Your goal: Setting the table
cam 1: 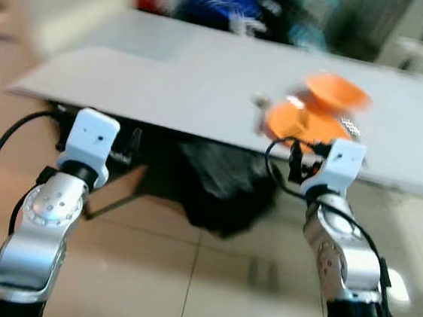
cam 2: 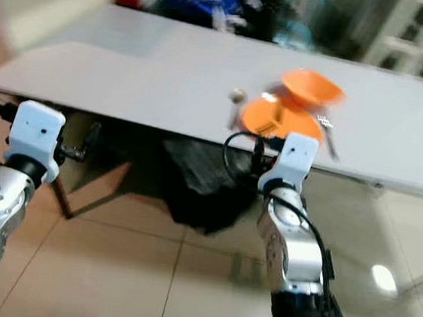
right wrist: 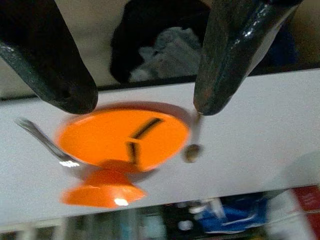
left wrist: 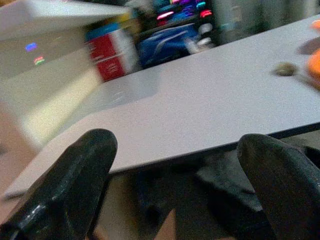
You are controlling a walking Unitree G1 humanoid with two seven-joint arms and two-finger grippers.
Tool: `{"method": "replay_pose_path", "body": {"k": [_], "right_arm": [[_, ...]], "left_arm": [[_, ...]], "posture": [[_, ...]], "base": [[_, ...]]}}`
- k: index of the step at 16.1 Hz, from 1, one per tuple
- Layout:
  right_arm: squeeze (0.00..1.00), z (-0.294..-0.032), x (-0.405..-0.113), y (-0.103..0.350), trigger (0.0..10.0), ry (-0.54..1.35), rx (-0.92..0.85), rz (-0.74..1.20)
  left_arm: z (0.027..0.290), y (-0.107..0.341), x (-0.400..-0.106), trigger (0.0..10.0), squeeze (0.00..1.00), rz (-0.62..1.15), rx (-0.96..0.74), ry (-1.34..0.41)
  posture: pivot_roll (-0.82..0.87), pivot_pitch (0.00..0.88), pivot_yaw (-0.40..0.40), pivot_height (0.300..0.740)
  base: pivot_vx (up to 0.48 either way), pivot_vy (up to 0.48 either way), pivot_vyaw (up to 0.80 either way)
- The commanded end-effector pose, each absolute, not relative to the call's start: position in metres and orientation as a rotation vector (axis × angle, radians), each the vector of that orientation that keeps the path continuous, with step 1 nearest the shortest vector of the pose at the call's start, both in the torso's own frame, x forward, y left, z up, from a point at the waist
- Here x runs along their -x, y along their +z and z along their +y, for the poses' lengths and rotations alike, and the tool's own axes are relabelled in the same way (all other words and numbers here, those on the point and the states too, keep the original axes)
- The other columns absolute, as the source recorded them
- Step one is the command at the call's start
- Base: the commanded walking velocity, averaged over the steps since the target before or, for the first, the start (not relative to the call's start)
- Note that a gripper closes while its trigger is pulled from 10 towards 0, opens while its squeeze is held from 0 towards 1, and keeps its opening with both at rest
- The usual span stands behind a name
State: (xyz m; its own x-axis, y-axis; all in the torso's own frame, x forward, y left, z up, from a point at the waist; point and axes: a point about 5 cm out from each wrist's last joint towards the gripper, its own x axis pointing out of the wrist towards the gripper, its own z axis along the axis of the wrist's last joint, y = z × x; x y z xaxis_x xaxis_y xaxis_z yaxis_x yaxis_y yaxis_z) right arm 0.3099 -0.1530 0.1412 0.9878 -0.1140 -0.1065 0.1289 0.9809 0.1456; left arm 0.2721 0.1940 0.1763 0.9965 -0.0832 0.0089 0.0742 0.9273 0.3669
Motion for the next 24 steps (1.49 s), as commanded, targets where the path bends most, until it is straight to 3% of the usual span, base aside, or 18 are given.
{"method": "replay_pose_path", "body": {"k": [1,3,8,9,10,11,19,20,21,22,24], "right_arm": [[0.0,-0.165,-0.31,0.141,10.0,-0.167,-0.158,0.099],[0.0,-0.167,-0.311,0.141,10.0,-0.189,-0.237,0.111],[0.0,-0.152,-0.311,0.151,10.0,-0.048,-0.168,0.025],[0.58,-0.15,-0.31,0.152,10.0,-0.038,-0.173,0.01],[1.0,-0.148,-0.31,0.152,10.0,-0.028,-0.185,0.007],[1.0,-0.148,-0.309,0.153,10.0,-0.021,-0.185,-0.004],[1.0,-0.149,-0.31,0.149,10.0,-0.029,-0.094,0.01],[1.0,-0.148,-0.31,0.149,10.0,-0.034,-0.053,0.005],[0.73,-0.149,-0.31,0.15,10.0,-0.036,-0.035,-0.004],[0.0,-0.149,-0.311,0.152,10.0,-0.045,-0.011,-0.017],[0.0,-0.149,-0.312,0.151,10.0,-0.05,-0.045,-0.005]], "left_arm": [[0.189,0.178,-0.272,10.0,0.0,-0.033,-0.384,-0.11],[0.192,0.177,-0.273,10.0,0.0,-0.029,-0.387,-0.104],[0.197,0.177,-0.273,10.0,0.0,-0.019,-0.353,-0.082],[0.196,0.176,-0.273,10.0,0.0,-0.014,-0.344,-0.087],[0.195,0.175,-0.273,10.0,0.36,-0.007,-0.309,-0.101],[0.193,0.175,-0.272,10.0,1.0,0.0,-0.273,-0.121],[0.195,0.178,-0.275,10.0,1.0,-0.008,-0.303,-0.094],[0.195,0.179,-0.276,10.0,0.16,-0.015,-0.311,-0.086],[0.195,0.18,-0.277,10.0,0.02,-0.021,-0.315,-0.081],[0.196,0.186,-0.279,10.0,0.0,-0.055,-0.314,-0.053],[0.199,0.191,-0.28,10.0,0.0,-0.083,-0.302,-0.021]], "posture": [[0.11,0.0,-0.029,0.74],[0.11,0.0,-0.025,0.74],[0.11,0.0,-0.018,0.74],[0.11,0.0,-0.019,0.74],[0.11,0.0,-0.019,0.74],[0.11,0.0,-0.018,0.74],[0.11,0.002,-0.003,0.74],[0.11,0.002,0.002,0.74],[0.11,0.002,0.002,0.74],[0.11,0.003,0.003,0.74],[0.12,0.004,0.003,0.74]], "base": [[0.0,0.48,-0.8],[0.0,0.48,-0.8],[0.0,0.48,-0.32],[0.0,0.48,0.0],[0.0,0.48,0.0],[0.0,0.48,0.0],[0.0,0.48,0.0],[0.0,0.48,0.0],[0.0,0.48,0.0],[0.0,0.48,0.0],[0.0,0.48,0.0]]}}
